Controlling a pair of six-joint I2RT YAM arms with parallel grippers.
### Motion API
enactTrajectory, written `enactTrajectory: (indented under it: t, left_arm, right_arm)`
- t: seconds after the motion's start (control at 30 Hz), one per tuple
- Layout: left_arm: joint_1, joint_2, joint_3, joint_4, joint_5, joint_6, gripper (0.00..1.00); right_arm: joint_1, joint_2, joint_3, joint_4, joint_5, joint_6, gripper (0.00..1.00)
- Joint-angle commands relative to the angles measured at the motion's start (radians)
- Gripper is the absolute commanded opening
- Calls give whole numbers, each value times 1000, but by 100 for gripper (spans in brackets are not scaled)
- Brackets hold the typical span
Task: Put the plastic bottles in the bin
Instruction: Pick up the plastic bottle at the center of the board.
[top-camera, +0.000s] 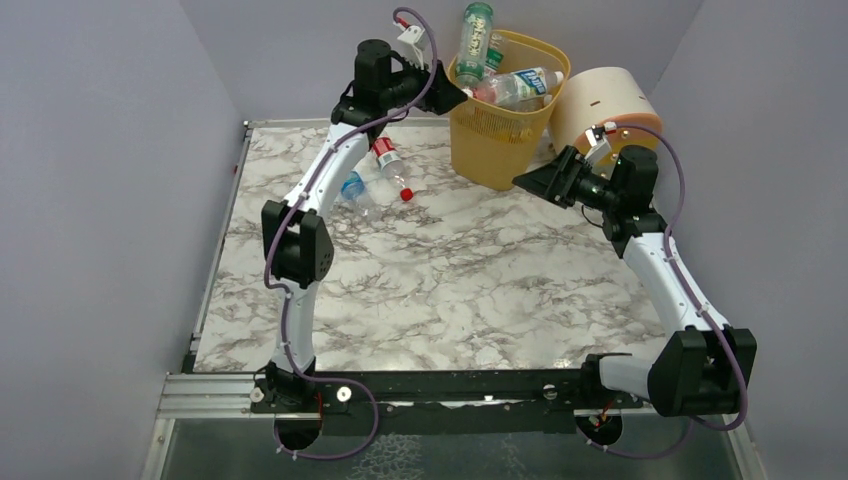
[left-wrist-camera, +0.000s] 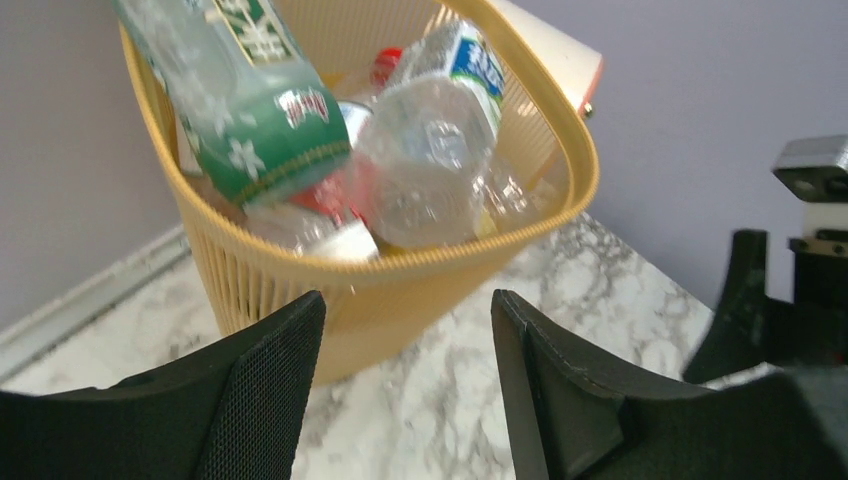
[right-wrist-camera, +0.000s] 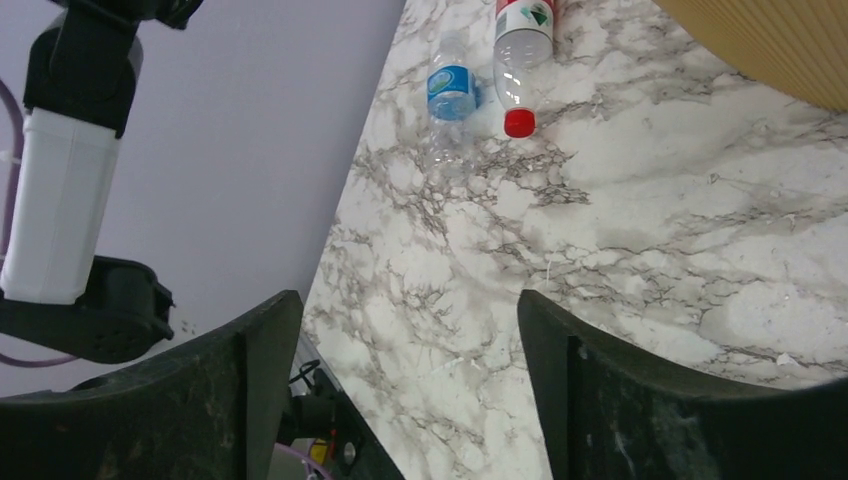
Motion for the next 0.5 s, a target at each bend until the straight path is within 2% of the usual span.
enactTrajectory:
  t: [0.0, 0.13, 0.17, 0.2, 0.23, 0.33, 0.47]
  left_arm:
    - [-6, -256, -232, -54, -24, 39, 71]
    - [-13, -440, -476, -65, -100, 12, 77]
    - [-13, -494, -546, -59, -120, -6, 81]
    - [-13, -552, -642, -27, -114, -34, 92]
    - [-14, -615, -740, 23, -96, -60, 98]
    - [-23, -766, -973, 86, -103, -119, 99]
    - [-35, -957, -1216, 91, -132, -183, 99]
  right_arm:
    - [3, 6, -11, 31, -33, -6, 88]
    - [3, 10, -11, 13, -29, -24, 94]
    - [4, 11, -12, 13, -29, -23, 96]
    - [4, 10, -16, 17, -34, -21, 98]
    - [4, 7, -24, 25, -40, -17, 100]
    - [9, -4, -51, 24, -38, -22, 100]
    - [20, -13, -78, 9, -30, -34, 100]
